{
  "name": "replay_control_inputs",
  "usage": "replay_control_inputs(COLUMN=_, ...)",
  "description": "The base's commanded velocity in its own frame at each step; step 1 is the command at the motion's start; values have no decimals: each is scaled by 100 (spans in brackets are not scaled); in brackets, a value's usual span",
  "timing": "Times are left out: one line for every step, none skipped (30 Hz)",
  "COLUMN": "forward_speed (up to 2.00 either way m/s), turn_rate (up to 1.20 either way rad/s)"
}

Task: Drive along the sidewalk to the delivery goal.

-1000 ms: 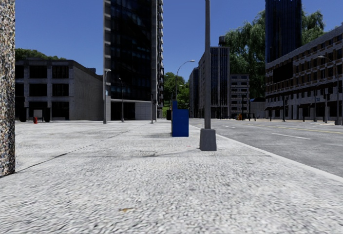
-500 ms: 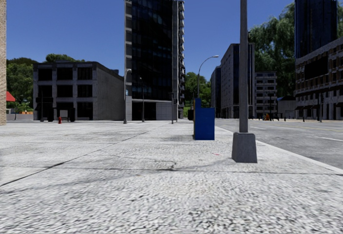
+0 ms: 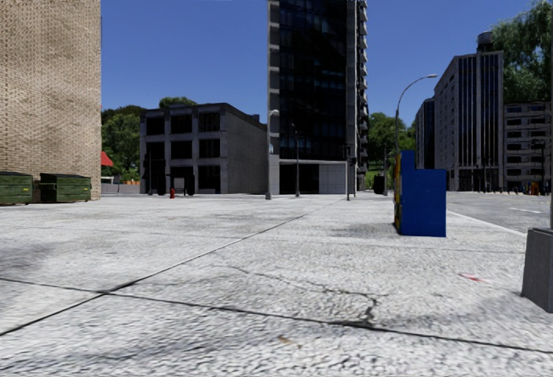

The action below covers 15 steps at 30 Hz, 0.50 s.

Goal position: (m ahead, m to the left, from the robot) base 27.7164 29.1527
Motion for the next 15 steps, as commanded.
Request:
replay_control_inputs(forward_speed=200, turn_rate=55)
replay_control_inputs(forward_speed=200, turn_rate=55)
replay_control_inputs(forward_speed=200, turn_rate=55)
replay_control_inputs(forward_speed=200, turn_rate=55)
replay_control_inputs(forward_speed=200, turn_rate=55)
replay_control_inputs(forward_speed=200, turn_rate=55)
replay_control_inputs(forward_speed=200, turn_rate=55)
replay_control_inputs(forward_speed=200, turn_rate=55)
replay_control_inputs(forward_speed=200, turn_rate=55)
replay_control_inputs(forward_speed=200, turn_rate=55)
replay_control_inputs(forward_speed=200, turn_rate=55)
replay_control_inputs(forward_speed=200, turn_rate=55)
replay_control_inputs(forward_speed=200, turn_rate=55)
replay_control_inputs(forward_speed=200, turn_rate=55)
replay_control_inputs(forward_speed=200, turn_rate=55)
